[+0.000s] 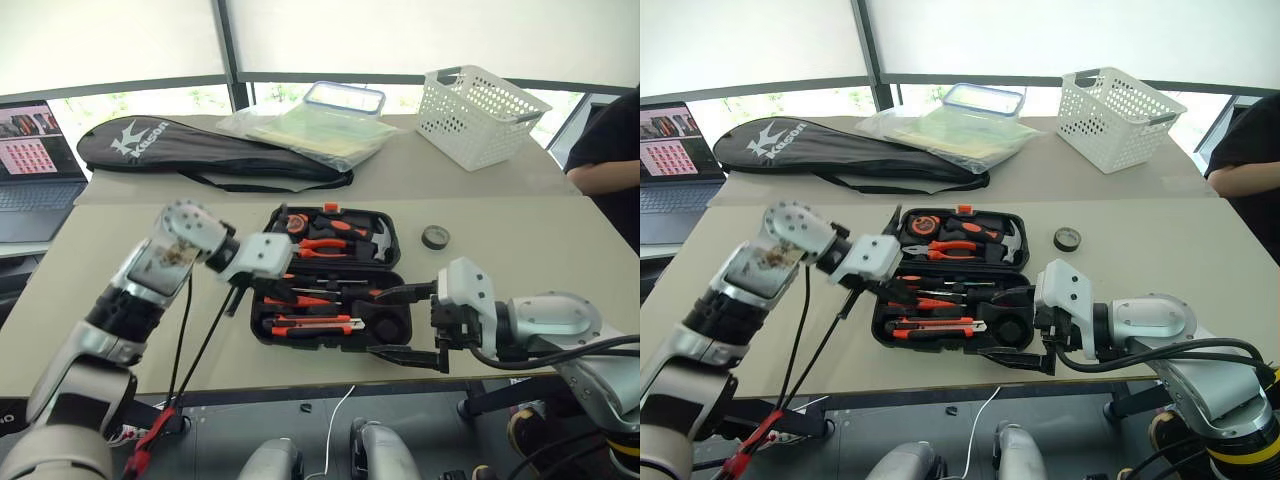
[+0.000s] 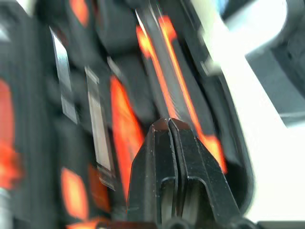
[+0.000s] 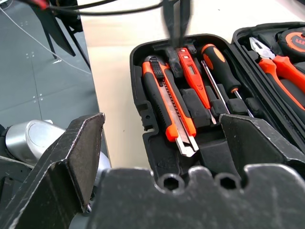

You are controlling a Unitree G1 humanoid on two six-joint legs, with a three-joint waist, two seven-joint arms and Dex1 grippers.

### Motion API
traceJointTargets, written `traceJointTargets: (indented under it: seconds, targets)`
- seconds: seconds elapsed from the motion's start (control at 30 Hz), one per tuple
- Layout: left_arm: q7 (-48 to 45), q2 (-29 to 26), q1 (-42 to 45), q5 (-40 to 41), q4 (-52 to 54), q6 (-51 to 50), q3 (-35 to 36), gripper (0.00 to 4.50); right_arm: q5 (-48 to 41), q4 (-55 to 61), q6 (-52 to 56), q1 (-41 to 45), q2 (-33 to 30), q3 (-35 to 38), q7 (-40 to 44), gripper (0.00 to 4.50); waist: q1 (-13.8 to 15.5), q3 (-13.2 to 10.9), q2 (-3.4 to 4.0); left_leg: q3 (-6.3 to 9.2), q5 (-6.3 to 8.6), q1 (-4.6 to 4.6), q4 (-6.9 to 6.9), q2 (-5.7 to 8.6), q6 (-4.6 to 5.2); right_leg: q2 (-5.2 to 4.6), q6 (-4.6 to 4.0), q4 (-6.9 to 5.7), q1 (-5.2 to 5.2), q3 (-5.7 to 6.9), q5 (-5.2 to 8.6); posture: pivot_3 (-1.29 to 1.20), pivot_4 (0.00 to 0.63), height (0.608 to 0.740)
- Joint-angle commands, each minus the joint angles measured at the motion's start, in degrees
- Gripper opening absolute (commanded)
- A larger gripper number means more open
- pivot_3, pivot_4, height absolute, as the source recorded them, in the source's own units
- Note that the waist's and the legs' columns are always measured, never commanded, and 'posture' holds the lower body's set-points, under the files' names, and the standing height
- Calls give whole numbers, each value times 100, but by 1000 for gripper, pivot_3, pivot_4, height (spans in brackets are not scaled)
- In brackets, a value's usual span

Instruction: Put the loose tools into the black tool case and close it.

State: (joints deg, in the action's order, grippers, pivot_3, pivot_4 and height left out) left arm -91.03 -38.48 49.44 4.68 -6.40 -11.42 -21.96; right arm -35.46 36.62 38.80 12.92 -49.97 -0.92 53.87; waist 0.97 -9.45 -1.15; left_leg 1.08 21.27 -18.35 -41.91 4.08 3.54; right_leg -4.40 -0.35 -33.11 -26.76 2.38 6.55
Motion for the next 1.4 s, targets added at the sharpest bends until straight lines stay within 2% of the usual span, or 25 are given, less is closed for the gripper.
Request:
traceJointTargets:
  seconds: [0.03,0.17,0.5,0.63,0.7,0.77,0.87,0.97,1.2,1.4]
  targets:
    - [-52,150,-73,-73,-97,15,-255,91,-17,127,-131,34,-5,133,-1,4500,-49,-1,-1,-1,0,-2,0,-1,0,1,1,-1,-1,0,-1,0,150,740]
    - [-100,350,-161,-167,-192,86,-572,91,-31,210,-75,-57,-29,165,-30,4500,-31,-1,-2,0,0,-8,0,-2,0,1,1,1,-10,0,-1,0,150,740]
    - [402,483,-409,-1264,-879,1590,-1236,91,-77,429,25,-349,-58,285,-232,4500,-1,6,4,8,9,33,-1,-6,14,-4,4,12,36,-11,1,0,150,740]
    - [492,579,-370,-1240,-999,1577,-1136,91,-88,457,54,-374,-58,314,-248,4500,61,13,5,5,20,56,-1,-5,34,-14,15,12,65,-13,6,0,150,740]
    - [472,600,-334,-1101,-985,1397,-1015,91,-101,460,71,-360,-51,317,-252,4500,87,15,6,4,29,68,-3,-5,54,-13,55,11,74,-12,27,0,150,740]
    - [320,595,-284,-839,-870,1052,-845,91,-106,447,74,-346,-48,317,-246,4500,113,16,7,2,28,73,-2,-5,53,-12,57,8,76,-13,27,0,150,740]
    - [65,592,-168,-350,-609,374,-576,91,-88,398,49,-330,-62,317,-209,4500,104,15,6,2,12,66,-2,-5,23,-5,53,4,63,-12,25,0,150,740]
    - [67,621,-72,-249,-571,124,-482,91,-65,342,25,-296,-58,294,-177,4500,77,15,6,2,7,41,-3,-5,16,1,15,3,39,-10,2,0,150,740]
    - [404,759,-48,-694,-953,477,-698,91,-20,290,17,-209,-15,181,-162,4500,33,15,6,5,10,13,-1,-4,20,-1,17,7,24,-3,-2,0,150,740]
    - [507,769,-184,-1044,-1305,1003,-911,91,-35,320,40,-229,-26,191,-173,4500,64,15,6,7,12,26,-2,-2,24,-6,23,35,40,-7,-4,0,150,740]
